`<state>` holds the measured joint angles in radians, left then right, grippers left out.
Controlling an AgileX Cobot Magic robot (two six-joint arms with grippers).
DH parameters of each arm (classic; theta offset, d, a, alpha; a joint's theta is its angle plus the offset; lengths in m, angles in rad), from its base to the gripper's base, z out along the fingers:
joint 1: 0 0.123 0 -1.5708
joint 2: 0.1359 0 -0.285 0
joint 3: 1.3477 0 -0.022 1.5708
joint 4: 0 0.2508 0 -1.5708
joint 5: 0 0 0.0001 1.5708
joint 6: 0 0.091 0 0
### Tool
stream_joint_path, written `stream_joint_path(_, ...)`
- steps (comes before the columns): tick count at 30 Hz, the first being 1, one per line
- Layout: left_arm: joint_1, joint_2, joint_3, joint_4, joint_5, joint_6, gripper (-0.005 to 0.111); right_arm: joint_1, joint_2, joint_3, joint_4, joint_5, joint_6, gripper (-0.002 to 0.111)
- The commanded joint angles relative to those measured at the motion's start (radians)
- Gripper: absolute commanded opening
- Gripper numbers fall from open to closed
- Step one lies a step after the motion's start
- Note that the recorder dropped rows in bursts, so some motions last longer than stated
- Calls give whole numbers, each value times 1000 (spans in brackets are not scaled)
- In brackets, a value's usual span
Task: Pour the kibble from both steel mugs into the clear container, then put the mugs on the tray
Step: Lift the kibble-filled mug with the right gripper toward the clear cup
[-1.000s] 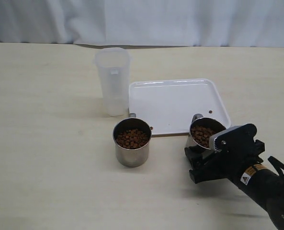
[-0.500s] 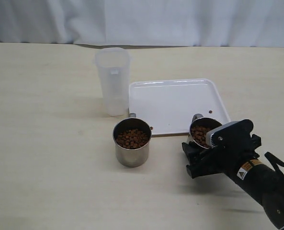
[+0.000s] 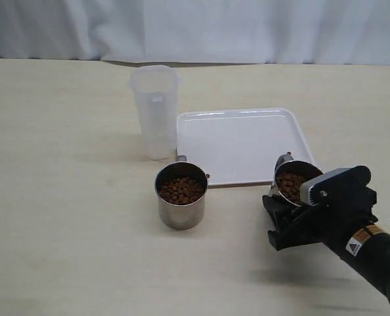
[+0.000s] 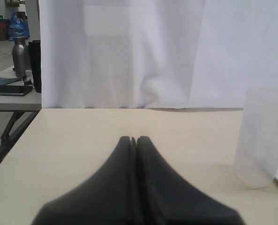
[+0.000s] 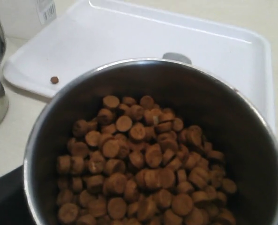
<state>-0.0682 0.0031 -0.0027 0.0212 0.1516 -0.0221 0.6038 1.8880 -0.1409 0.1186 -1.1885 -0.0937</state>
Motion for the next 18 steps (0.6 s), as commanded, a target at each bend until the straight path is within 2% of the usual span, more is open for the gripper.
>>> stream_joint_path(1,2,-3,3,-5,-8,0,0,0,-100,16,8,-33,94,5)
stream_joint_path(3,2,-3,3,-5,-8,0,0,0,-151,12,53,-22,146,5)
stream_joint_path(6,2,-3,3,-5,-8,0,0,0,-260,-22,215,183,142,5)
stream_joint_path(10,2,-3,3,-5,-8,0,0,0,-357,-24,165,221,141,5)
stream_joint_path(13,2,-3,3,-5,-8,0,0,-41,-416,-58,52,358,174,5)
stream_joint_path(15,2,-3,3,-5,-8,0,0,-99,-439,-89,-88,447,257,5)
stream_joint_path(17,2,-3,3,-5,-8,0,0,-248,-452,-121,-357,477,518,5)
stream_joint_path(18,2,-3,3,-5,-8,0,0,-279,-452,-129,-423,485,574,5)
